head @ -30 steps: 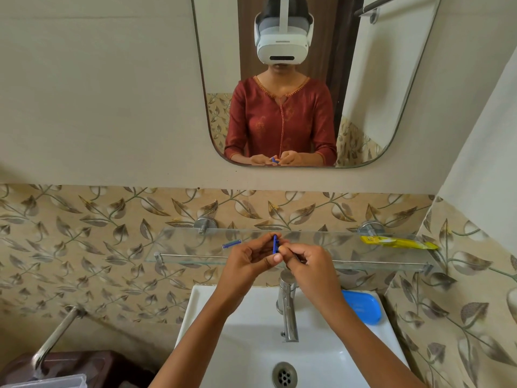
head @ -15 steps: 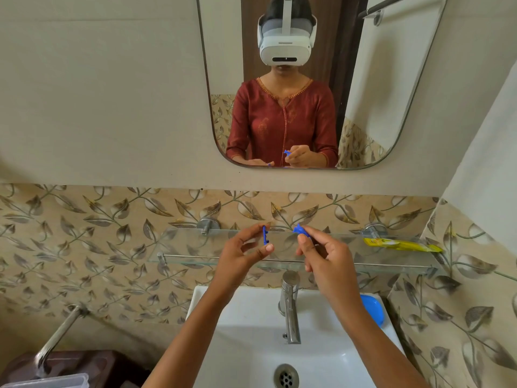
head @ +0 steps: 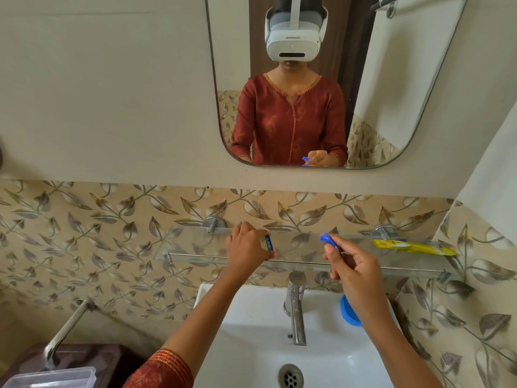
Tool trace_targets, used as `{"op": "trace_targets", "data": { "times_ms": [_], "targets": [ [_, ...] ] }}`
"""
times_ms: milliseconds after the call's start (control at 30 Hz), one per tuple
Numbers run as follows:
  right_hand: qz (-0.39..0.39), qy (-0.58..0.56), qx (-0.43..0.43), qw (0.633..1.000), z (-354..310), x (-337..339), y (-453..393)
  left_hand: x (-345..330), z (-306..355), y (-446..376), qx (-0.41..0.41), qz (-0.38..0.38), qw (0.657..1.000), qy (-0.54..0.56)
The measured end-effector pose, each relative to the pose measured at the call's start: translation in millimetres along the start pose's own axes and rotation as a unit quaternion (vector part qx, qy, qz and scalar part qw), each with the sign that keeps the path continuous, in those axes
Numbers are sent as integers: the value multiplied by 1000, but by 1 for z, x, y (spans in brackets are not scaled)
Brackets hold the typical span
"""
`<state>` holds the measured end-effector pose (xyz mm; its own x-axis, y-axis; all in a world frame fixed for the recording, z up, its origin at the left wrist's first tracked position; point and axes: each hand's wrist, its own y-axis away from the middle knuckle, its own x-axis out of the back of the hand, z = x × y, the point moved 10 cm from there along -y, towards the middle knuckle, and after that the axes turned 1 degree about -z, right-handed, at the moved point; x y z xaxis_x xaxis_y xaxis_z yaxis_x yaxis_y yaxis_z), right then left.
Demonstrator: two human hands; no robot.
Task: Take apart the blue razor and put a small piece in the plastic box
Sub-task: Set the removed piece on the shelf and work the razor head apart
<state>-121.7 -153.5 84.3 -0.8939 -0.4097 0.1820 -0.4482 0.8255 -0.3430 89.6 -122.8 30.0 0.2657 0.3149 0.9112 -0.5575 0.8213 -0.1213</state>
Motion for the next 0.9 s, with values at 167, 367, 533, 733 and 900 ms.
{"op": "trace_targets", "data": {
  "times_ms": [167,367,533,733,900],
  "targets": [
    [-2,6,3,1000,0,2,0,-2,0,-3,-8,-16,1000,-22],
    [-6,0,-2,1000,0,-1,-1,-4,-3,-5,-5,-46,999,-26],
    [-6,9,-3,1000,3,-2,-4,-1,-5,-3,0,-53,999,15],
    [-9,12,7,1000,1,-3,-5,35,-33,-5,27,-12,976,218],
    [-18,16,13,1000,-1,-12,-6,40,-51,1,48,-18,985,166]
  ]
}}
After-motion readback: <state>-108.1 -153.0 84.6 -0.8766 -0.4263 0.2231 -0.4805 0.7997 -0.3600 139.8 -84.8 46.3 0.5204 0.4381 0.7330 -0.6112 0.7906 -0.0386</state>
